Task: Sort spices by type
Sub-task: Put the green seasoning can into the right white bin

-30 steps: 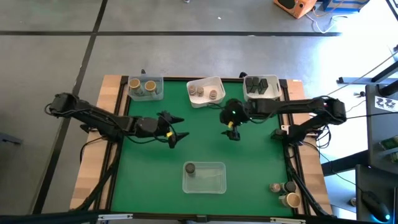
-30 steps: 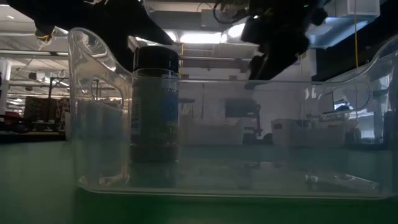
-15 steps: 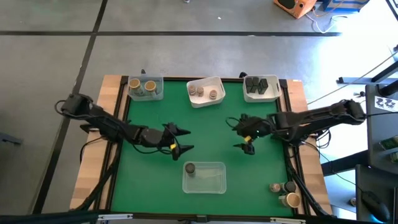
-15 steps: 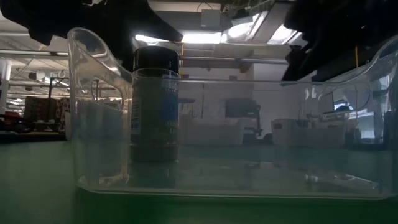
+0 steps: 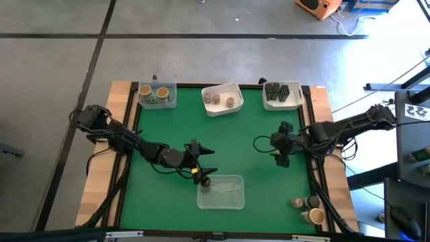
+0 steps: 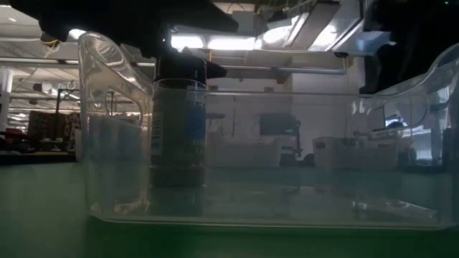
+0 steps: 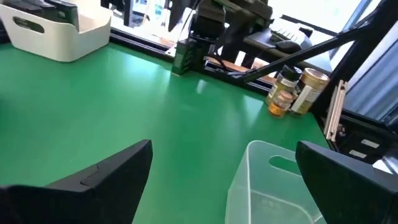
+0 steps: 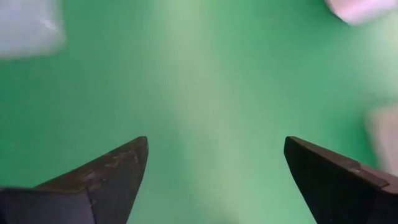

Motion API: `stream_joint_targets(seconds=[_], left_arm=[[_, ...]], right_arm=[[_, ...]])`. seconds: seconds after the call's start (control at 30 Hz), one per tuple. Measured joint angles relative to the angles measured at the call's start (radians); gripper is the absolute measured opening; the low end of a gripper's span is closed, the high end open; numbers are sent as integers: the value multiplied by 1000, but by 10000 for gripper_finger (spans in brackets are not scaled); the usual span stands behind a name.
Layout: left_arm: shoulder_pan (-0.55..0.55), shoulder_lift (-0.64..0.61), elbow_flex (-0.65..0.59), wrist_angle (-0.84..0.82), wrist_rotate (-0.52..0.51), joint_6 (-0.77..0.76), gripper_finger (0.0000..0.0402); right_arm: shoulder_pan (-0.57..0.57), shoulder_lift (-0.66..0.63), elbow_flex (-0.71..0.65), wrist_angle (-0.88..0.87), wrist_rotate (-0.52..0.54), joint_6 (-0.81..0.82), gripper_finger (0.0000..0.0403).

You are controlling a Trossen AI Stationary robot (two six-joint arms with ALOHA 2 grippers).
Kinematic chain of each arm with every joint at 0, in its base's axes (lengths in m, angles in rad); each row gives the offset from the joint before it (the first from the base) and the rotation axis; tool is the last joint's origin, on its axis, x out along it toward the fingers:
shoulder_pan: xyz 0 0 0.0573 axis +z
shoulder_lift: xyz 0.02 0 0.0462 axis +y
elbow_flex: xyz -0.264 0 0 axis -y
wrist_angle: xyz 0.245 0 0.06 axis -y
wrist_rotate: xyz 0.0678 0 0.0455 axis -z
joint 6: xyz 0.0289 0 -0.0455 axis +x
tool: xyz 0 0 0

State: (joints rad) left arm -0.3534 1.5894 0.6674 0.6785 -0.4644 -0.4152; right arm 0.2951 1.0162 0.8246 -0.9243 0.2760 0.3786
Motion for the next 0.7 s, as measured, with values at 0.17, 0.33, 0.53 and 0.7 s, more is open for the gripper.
stream_joint_targets(seconds=[0.17, 0.33, 0.53, 0.7], left_arm=[[4, 0, 1, -29, -20, -5, 379], [9, 0, 1, -58, -22, -23, 379], [9, 0, 1, -69, -30, -23, 379], [7, 0, 1, -71, -30, -29, 379]], right_arm=[[-2, -2, 68, -305, 142, 60, 374], [-101, 11, 76, -466, 115, 66, 374], [-279, 58, 76, -534, -65, -38, 374], [-348, 102, 33, -551, -160, -102, 374]])
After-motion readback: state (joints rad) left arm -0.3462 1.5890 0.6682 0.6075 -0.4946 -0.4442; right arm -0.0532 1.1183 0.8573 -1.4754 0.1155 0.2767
